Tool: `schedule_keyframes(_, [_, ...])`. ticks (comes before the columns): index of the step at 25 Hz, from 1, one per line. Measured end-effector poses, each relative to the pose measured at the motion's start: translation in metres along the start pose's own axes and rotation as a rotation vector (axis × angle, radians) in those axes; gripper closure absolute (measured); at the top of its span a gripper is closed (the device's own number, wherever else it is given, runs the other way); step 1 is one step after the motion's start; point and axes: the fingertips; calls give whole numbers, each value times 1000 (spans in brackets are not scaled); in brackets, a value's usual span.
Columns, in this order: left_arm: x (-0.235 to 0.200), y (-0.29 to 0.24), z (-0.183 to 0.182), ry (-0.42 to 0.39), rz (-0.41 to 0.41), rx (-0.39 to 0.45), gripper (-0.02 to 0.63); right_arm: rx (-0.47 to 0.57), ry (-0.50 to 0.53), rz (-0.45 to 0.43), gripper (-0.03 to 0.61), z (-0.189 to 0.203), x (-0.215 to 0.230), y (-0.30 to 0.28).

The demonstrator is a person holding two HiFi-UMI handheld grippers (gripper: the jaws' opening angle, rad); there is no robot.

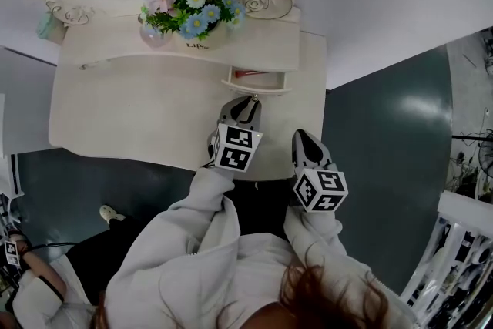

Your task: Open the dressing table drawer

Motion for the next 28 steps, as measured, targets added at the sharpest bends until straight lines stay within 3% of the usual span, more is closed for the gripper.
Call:
schedule_keyframes(19, [16,15,17,-35,61,-32,537,18,-5,21,541,-2,0,7])
schedule_keyframes(28, [25,22,18,26,110,-15,545,19,7,10,541,-4,-6,8])
Point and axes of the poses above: the fingertips, and each gripper's own axes: y backward along the fingers, x to its right, z out of its underside, and after that the axes turned 6 degrees about y, right-handed
